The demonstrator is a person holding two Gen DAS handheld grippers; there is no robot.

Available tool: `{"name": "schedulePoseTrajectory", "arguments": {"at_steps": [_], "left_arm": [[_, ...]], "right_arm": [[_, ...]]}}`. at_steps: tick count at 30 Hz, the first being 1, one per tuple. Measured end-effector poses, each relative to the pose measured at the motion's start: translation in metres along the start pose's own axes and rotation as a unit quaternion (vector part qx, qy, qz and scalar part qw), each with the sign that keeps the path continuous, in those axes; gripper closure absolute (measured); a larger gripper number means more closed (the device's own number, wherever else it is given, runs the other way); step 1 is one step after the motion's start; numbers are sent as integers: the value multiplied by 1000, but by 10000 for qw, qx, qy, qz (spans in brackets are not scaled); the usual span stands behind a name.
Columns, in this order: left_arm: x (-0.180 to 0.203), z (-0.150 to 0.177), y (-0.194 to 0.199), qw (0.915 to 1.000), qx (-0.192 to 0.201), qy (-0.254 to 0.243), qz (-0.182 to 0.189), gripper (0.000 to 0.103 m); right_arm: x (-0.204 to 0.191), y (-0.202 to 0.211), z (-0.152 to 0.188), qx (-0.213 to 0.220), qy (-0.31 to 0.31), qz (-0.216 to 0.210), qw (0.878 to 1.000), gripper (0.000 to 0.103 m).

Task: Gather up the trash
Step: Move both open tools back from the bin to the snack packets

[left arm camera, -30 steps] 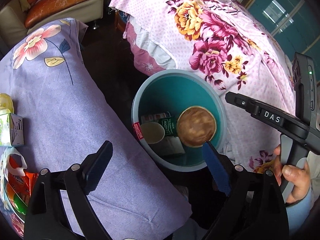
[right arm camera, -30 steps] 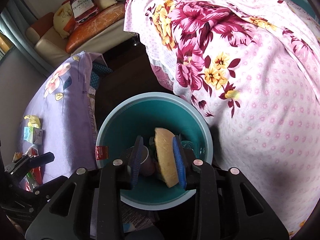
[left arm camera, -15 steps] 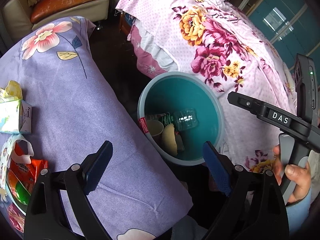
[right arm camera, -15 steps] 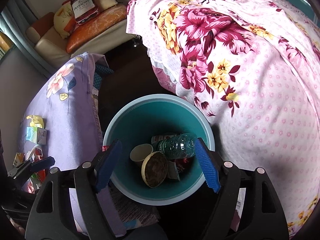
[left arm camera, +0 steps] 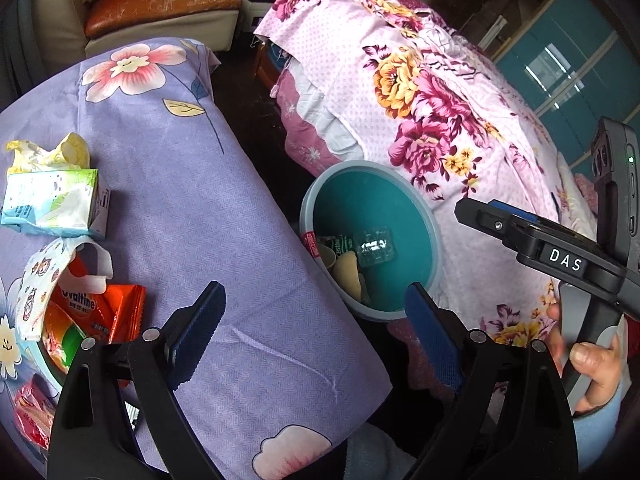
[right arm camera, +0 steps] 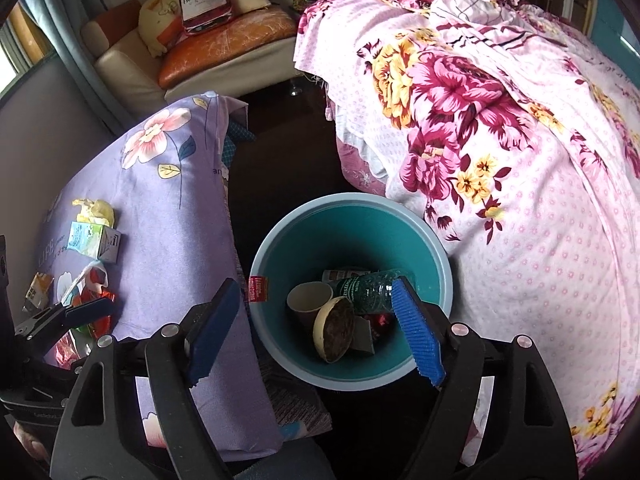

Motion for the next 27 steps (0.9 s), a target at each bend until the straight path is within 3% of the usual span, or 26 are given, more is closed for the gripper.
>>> {"name": "schedulePoseTrajectory", "arguments": {"at_steps": [6, 17, 27], "left_arm": [[-27, 12, 18, 9997, 121, 201, 55, 12], [-97, 46, 51, 9968, 311, 712, -186, 12], [-169, 89, 83, 9891, 451, 1128, -832, 12]], "right_arm": [[-37, 4, 1, -32, 310, 18, 9995, 27], [-109, -6, 14, -251, 903, -113, 9955, 27], [-171, -26, 34, -545, 1376, -388, 9882, 27]]}}
Point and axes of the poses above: each gripper's, at about its wrist camera, not at the fingertips, and y roughly against the way its jaws point, x to its right, z to its underside, the point moved 2 cm from there along -y, roughly the way its jaws point, and after that the axes turned 9 degrees about -z, right-handed, at the moved point
